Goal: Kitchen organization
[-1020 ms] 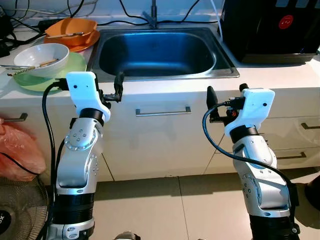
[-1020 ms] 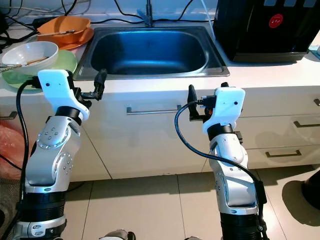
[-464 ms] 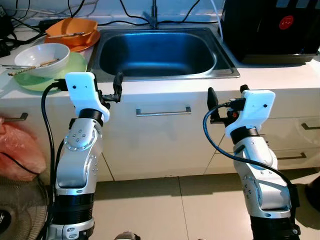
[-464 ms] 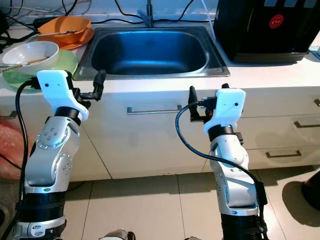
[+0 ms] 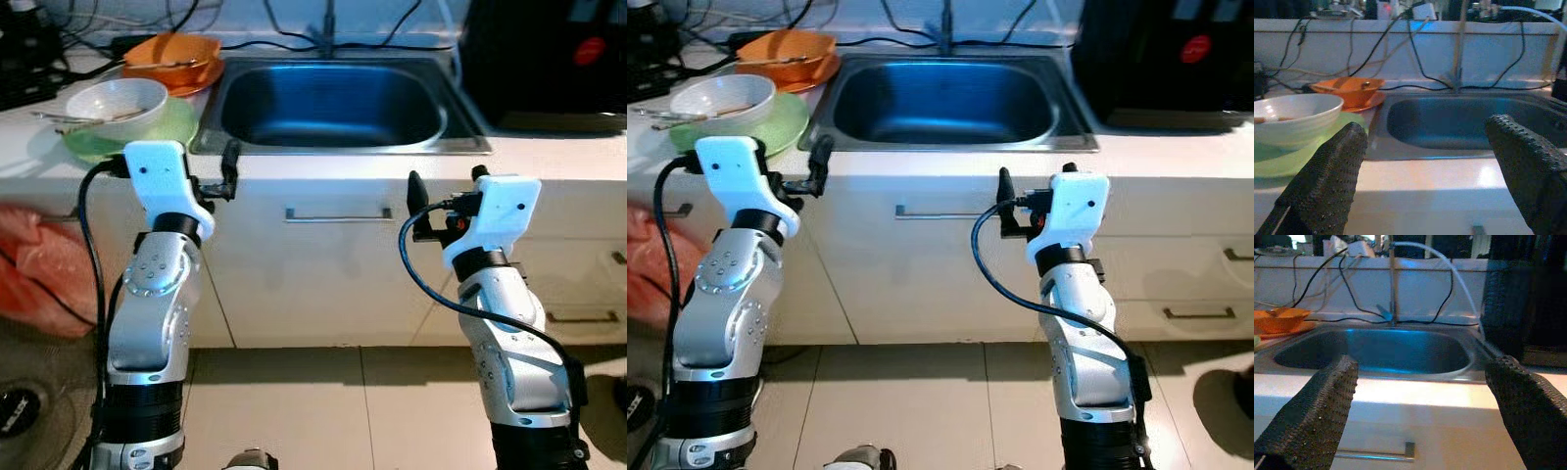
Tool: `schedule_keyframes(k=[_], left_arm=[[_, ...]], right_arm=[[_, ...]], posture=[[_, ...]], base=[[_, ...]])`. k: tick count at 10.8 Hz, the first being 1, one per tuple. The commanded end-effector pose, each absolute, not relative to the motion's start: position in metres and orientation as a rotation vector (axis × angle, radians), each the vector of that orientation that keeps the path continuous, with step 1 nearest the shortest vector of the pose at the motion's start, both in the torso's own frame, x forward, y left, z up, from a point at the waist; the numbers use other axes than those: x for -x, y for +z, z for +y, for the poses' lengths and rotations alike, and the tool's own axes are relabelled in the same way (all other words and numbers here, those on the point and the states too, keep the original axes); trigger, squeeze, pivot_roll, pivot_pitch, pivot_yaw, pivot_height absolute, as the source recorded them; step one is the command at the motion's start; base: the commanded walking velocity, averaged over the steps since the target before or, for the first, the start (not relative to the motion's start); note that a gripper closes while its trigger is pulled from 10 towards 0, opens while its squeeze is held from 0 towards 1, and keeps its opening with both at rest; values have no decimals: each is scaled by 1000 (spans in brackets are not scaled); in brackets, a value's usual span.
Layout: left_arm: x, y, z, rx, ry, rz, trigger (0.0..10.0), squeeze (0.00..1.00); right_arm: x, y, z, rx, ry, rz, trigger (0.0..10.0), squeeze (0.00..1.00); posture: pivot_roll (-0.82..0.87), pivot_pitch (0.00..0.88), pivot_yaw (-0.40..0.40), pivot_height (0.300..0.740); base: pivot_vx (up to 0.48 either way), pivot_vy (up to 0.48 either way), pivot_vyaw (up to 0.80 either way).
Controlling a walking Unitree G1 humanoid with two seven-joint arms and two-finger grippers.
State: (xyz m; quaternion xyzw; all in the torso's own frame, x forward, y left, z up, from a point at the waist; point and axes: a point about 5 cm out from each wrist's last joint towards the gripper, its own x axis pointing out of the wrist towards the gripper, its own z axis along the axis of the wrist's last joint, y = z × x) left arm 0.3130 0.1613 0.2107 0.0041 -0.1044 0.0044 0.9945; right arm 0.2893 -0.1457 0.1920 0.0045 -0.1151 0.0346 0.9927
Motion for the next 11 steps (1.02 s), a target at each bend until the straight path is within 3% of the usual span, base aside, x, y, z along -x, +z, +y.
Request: schedule_keyframes(k=[1,6,11], left_arm=[[-316,214,161,-60,41,-213,10000,0],[-312,235,162,-39,54,-325,10000,0],[-312,236,166,-22,72,-317,10000,0]], right_arm=[[-289,200,-151,1,53,-256,10000,0],[-288,207,-149,-6,65,-279,10000,0],[-287,205,-151,-8,56,-275,10000,0]], posture=[[24,66,21,740],[30,60,17,740],[44,19,7,740]], base=[[0,0,0],[0,0,0],[0,0,0]])
